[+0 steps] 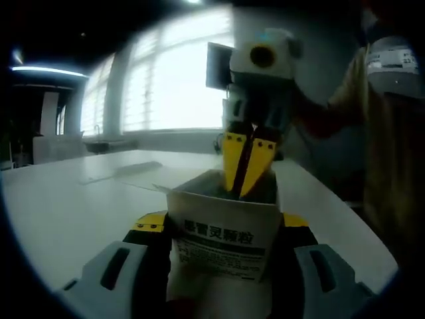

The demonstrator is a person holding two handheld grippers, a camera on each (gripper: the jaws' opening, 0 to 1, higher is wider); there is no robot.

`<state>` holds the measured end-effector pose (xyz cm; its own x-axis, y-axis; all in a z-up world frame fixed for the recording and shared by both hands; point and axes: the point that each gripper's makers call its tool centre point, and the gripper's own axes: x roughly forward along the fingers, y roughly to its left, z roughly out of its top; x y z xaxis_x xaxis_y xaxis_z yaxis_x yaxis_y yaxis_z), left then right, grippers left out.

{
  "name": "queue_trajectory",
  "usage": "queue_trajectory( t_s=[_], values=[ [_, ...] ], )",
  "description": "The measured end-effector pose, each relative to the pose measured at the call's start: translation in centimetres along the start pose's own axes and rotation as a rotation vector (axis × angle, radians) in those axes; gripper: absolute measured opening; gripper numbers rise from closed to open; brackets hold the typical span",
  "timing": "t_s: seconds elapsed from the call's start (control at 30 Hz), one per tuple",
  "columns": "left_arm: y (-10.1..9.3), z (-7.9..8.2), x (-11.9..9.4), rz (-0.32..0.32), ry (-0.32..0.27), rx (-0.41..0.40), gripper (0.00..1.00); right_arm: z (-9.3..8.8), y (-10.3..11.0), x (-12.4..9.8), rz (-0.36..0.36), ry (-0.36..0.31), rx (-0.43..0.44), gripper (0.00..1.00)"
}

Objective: Take out ganmaoling bag from box put it on table

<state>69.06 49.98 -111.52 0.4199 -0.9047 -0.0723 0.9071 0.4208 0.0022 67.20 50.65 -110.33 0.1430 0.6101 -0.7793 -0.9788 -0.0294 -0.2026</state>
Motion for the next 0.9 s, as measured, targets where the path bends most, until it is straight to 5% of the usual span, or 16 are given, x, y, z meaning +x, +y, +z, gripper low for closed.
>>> queue_trajectory(
  t_s=[0.47, 0.9],
  values=[
    [-0.3, 0.1, -0.1, 0.002, -0.007, 0.020, 0.51, -0.9, -0.1, 1.0, 0.021, 0.090, 0.101, 0.00],
    [-0.5, 0.3, -0.1, 0.001, -0.004, 0.019, 0.51, -1.2, -0.3, 1.4, 0.001, 0.086, 0.053, 0.00]
  ],
)
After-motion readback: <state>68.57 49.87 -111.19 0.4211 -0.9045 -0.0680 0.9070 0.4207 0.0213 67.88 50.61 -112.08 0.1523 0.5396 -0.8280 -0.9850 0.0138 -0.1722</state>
